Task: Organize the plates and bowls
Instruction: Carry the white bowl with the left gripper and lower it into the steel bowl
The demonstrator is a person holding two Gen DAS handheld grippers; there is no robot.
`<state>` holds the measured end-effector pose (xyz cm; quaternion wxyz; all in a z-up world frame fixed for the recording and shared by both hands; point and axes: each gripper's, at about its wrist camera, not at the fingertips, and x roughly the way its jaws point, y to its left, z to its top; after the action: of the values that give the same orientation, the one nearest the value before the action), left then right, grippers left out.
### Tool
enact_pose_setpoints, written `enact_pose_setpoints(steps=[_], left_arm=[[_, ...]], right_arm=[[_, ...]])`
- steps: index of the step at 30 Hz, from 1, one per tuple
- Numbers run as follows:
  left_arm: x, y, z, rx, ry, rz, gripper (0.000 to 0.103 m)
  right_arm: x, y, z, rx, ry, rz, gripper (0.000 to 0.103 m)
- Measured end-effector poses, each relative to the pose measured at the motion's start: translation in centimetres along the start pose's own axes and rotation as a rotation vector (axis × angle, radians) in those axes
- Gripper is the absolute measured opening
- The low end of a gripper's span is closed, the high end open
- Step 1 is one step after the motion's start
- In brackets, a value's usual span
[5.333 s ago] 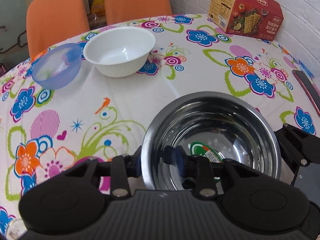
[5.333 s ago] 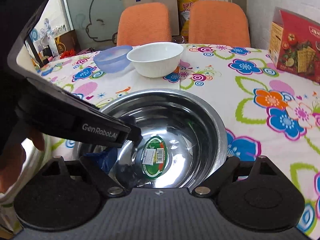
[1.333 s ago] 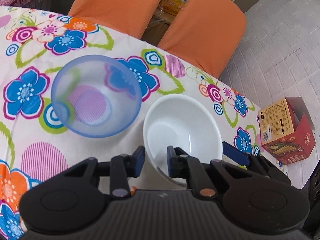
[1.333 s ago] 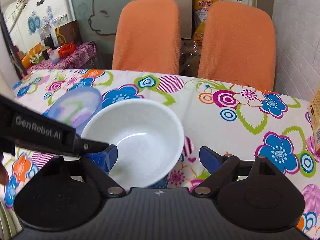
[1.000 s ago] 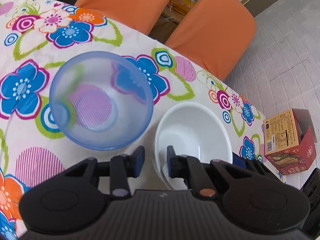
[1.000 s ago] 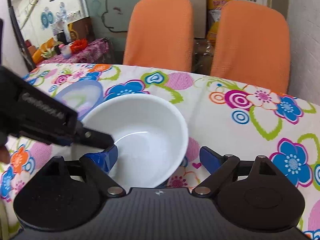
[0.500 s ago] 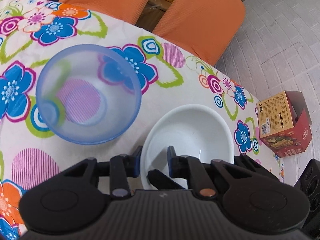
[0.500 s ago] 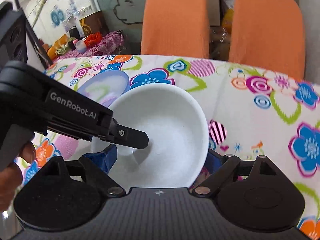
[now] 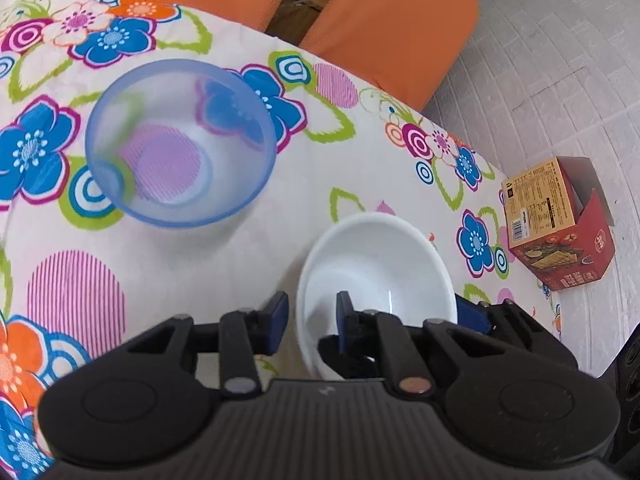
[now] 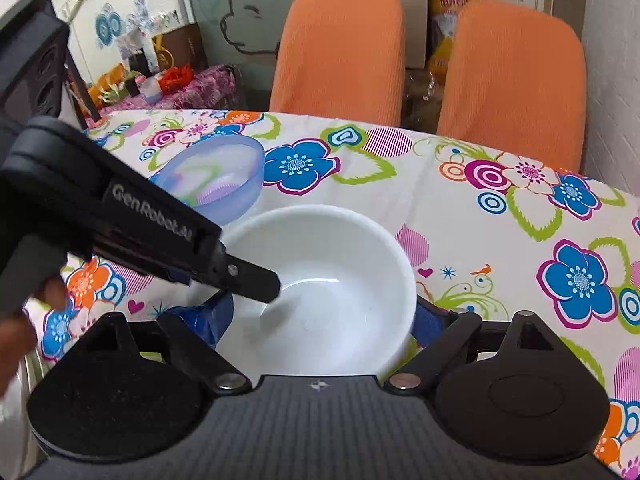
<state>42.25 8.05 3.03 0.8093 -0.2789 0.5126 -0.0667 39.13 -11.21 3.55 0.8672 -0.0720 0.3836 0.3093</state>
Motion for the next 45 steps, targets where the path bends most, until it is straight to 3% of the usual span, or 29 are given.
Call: enact_pose_setpoints(steps=[7,10,13,15,16,19,23,27,32,35,41,45], left_arm=[[0.9,-0.4,0.0,0.059,0.013,0.004,0.013],[0.9,-0.6,0.1,0.074,0.014,0.012,0.015],[1.0,-0.8,0.3,0.082,0.011,0.016,0.023],[1.0,-1.1,0.2,0.092,0.001,0.025,0.042],[0.9,-1.2,0.2,0.094,-0.003,0.026,0.042],[0.9,-1.3,0.2,0.102,-0.002,0.024,0.042],[1.0,-1.6,0.5,0.106,-0.016,0.023,0.042],[1.5,-2.1,0.5,0.116,-0.01,0.016,0.042],[1.9,-2.7,0.4,0.153,-0.02,0.048,0.035],[1.5,-2.7,0.4,0.163,-0.022,0.045,0.033],[-1.5,-4.0,-0.5,0.207,-0.07,0.023,0.032],[-4.4,-5.1,-2.9,0.248,-0.073,0.011,0.032]], right_arm=[[-2.7,-3.4,-2.8,0.09,-0.143,0.094,0.078],[-4.1,-3.4,-3.6,0.064,-0.157,0.114,0.078],[-4.6,-2.4,-4.2,-0.018,-0.146,0.109,0.079],[-4.3,-1.7,-4.4,-0.076,-0.117,0.099,0.079],[-4.0,-1.3,-4.6,-0.113,-0.094,0.088,0.079],[-4.1,-0.9,-5.0,-0.145,-0.09,0.116,0.079],[-2.9,-0.2,-4.5,-0.201,-0.094,0.034,0.079],[-0.6,-0.3,-3.4,-0.199,-0.089,0.039,0.079],[0.1,0.2,-2.7,-0.213,-0.16,0.048,0.08],[-1.2,0.5,-2.3,-0.214,-0.232,0.049,0.08],[-3.6,1.6,-2.0,-0.242,-0.258,0.02,0.08],[-7.0,3.3,-2.8,-0.252,-0.267,0.01,0.08]])
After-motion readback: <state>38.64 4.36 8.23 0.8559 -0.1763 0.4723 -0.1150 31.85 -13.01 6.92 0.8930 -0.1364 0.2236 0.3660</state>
